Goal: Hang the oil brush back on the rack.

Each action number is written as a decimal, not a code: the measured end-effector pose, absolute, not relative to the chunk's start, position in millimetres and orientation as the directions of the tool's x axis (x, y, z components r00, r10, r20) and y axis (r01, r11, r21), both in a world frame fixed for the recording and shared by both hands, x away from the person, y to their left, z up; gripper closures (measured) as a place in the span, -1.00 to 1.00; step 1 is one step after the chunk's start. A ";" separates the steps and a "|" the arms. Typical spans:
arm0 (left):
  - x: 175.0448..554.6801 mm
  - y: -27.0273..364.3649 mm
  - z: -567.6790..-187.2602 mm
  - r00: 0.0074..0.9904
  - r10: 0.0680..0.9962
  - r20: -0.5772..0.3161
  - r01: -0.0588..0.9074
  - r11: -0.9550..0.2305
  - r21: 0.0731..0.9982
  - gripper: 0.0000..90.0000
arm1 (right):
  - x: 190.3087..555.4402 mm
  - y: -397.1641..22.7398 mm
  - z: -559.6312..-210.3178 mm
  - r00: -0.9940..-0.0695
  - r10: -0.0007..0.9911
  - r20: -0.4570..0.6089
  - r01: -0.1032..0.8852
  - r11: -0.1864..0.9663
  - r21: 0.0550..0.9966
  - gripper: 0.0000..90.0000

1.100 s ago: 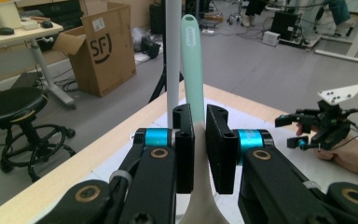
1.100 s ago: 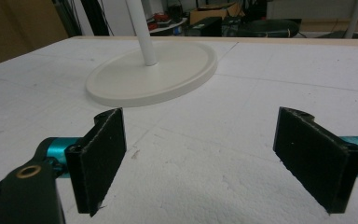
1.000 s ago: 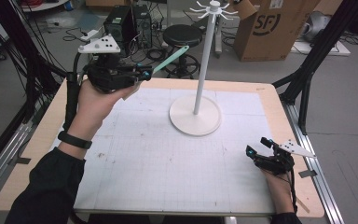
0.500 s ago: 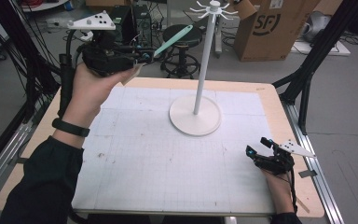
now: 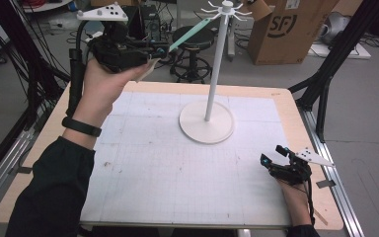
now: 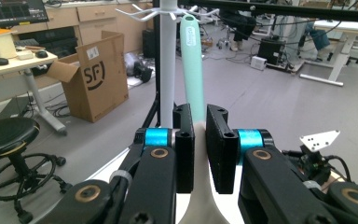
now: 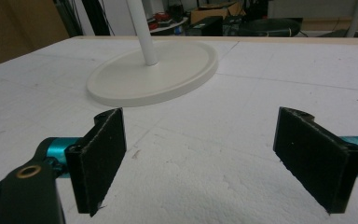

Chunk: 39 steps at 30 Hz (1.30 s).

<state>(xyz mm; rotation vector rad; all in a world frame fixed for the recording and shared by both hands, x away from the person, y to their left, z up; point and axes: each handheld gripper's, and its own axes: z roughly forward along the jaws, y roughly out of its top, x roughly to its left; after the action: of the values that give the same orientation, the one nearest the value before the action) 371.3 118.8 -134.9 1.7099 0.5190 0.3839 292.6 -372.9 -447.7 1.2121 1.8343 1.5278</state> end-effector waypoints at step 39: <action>392.5 97.0 -148.2 0.831 0.555 -0.028 0.153 -0.180 0.972 0.82 | 292.8 -373.2 -447.7 -0.506 0.843 0.186 0.336 -0.006 0.942 -0.63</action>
<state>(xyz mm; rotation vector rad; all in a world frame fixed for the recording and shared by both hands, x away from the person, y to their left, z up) 392.5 97.0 -148.2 1.7401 0.5489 0.3924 292.8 -373.2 -447.7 1.2166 1.8370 1.5277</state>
